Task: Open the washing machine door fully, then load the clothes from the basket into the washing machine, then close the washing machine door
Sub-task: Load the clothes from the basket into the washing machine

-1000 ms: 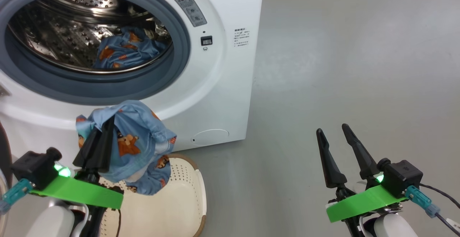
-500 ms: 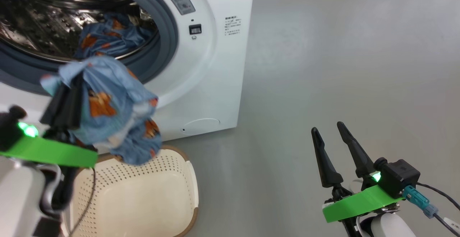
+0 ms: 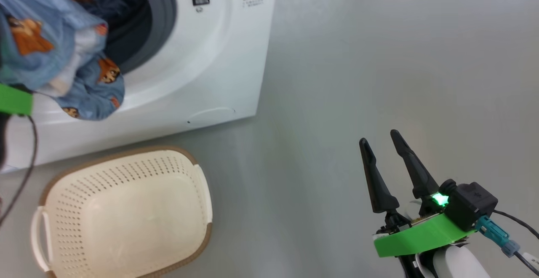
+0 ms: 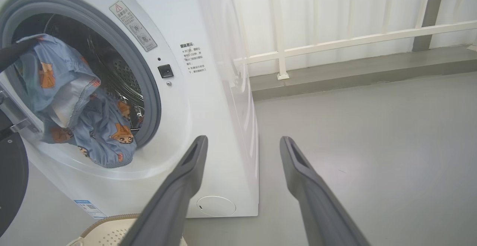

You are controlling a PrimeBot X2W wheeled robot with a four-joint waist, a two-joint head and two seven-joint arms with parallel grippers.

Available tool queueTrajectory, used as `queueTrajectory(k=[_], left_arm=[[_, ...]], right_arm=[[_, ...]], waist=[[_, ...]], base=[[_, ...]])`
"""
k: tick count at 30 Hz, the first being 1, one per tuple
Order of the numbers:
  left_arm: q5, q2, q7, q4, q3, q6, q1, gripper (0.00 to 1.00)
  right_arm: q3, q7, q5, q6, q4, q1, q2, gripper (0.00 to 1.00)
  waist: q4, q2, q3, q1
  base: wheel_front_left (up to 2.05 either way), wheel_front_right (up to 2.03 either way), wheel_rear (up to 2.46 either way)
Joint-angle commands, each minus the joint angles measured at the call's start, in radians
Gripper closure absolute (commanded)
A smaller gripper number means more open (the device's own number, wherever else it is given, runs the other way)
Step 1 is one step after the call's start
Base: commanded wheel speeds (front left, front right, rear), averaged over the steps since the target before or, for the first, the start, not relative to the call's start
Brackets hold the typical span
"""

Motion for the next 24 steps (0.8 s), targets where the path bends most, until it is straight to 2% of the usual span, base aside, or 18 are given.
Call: queueTrajectory(k=[1,8,14,24], left_arm=[[-0.014,0.069,0.006,0.017,0.021,0.001,-0.069,1.0],[-0.051,0.142,0.002,0.098,-0.068,0.001,-0.173,1.0],[-0.092,0.233,-0.008,0.176,-0.142,0.001,-0.289,1.0],[-0.157,0.312,0.0,0.222,-0.228,0.001,-0.462,1.0]], right_arm=[[0.033,-0.008,0.006,0.005,-0.039,-0.023,-0.007,0.0],[0.054,-0.008,0.011,0.005,-0.087,-0.02,-0.007,0.0],[0.077,-0.008,0.009,0.005,-0.14,-0.016,-0.007,0.0],[0.108,-0.008,0.022,0.005,-0.19,0.008,-0.007,0.0]], waist=[[-0.047,-0.0001,0.094,-0.0001],[-0.084,-0.0001,0.208,-0.0001],[-0.131,-0.0001,0.317,-0.0001],[-0.191,-0.0001,0.416,-0.0001]], base=[[0.0,0.0,0.0],[0.0,0.0,0.0],[0.0,0.0,0.0],[0.0,0.0,0.0]])
